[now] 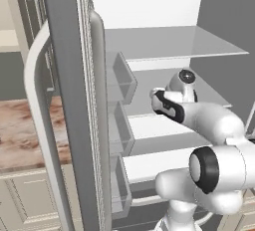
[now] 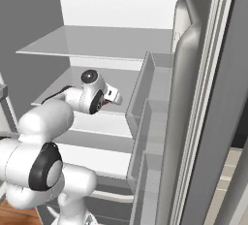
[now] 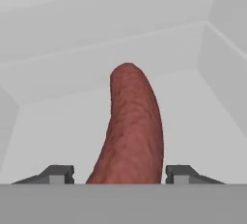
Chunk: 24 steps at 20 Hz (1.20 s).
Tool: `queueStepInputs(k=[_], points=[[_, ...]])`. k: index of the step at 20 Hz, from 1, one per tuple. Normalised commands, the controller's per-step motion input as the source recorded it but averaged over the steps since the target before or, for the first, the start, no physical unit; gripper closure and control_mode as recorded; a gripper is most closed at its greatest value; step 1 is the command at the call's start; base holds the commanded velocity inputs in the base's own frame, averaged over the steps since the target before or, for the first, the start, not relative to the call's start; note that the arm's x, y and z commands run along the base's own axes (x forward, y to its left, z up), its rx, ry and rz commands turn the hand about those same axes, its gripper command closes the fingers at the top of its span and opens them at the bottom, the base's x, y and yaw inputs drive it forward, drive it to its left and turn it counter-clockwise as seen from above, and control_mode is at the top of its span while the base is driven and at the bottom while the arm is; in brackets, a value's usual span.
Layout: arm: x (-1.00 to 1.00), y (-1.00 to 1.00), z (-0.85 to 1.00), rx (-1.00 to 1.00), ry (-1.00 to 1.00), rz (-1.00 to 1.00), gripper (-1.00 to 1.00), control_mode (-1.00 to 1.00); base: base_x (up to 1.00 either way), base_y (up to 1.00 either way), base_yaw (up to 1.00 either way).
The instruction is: Move the hot dog bun to the plate on the dining table and place the condiment next to that plate. Then navigate to the fridge and take the sausage and place it on the plate as well.
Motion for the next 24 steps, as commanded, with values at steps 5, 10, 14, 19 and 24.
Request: queueStepInputs(k=[5, 10, 14, 19, 24], points=[[-1.0, 0.0, 0.71, 0.0, -0.16, 0.03, 1.0, -1.0, 0.0, 0.0, 0.0], [-1.0, -0.05, 1.0, 0.0, -0.01, 0.02, 1.0, -1.0, 0.0, 0.0, 0.0], [-1.0, -0.03, 0.89, 0.0, 0.05, 0.05, 1.0, -1.0, 0.0, 0.0, 0.0], [-1.0, 0.0, 0.56, 0.0, 0.19, 0.02, 1.0, -1.0, 0.0, 0.0, 0.0], [-0.78, 0.04, 0.09, 0.0, 0.34, 0.0, 1.0, -1.0, 0.0, 0.0, 0.0]])
